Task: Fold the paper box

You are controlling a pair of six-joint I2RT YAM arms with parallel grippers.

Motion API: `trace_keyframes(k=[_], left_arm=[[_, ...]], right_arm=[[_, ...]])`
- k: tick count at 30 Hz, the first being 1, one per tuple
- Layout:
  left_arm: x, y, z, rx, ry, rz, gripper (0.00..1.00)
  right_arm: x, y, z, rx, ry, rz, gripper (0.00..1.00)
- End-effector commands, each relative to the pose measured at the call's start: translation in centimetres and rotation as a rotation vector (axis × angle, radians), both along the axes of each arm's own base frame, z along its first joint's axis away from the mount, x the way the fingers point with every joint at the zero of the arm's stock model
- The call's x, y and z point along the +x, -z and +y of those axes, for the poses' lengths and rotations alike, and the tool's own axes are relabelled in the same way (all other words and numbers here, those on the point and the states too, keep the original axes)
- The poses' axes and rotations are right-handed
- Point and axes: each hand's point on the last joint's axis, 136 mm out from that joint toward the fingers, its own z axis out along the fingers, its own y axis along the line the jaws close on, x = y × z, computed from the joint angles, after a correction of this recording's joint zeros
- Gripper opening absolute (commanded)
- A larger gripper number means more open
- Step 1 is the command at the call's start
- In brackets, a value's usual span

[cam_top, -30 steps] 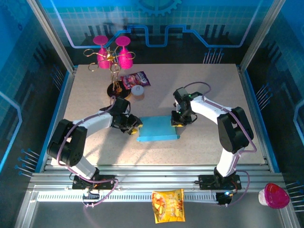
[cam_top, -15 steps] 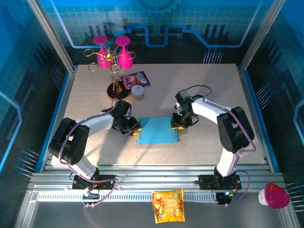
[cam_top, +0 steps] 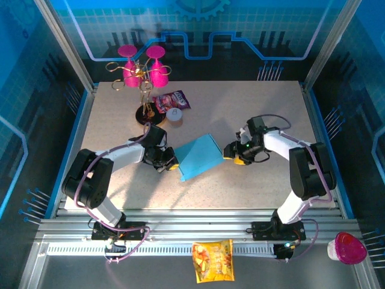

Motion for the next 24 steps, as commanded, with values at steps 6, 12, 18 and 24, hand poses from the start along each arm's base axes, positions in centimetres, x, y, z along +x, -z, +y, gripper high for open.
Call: trace_keyframes(k=[6, 12, 18, 24], left_arm=[[-1.9, 2.0, 1.1, 0.067, 0.059, 0.071, 0.00], [-2.2, 2.0, 2.1, 0.078, 0.064, 0.061, 0.00], [-2.2, 1.9, 2.5, 0.063, 0.068, 0.045, 0.00], [-2.3, 2.1, 3.3, 0.065, 0.059, 0.048, 0.00]], right_arm=[[1.4, -1.8, 2.3, 0.212, -0.026, -0.061, 0.67], [3.0, -1.1, 0.6, 0.118, 0.000, -0.047, 0.68], [5.3, -2.1, 0.8, 0.089, -0.044, -0.107, 0.68], [5.8, -1.8, 2.1, 0.144, -0.113, -0.082, 0.69]])
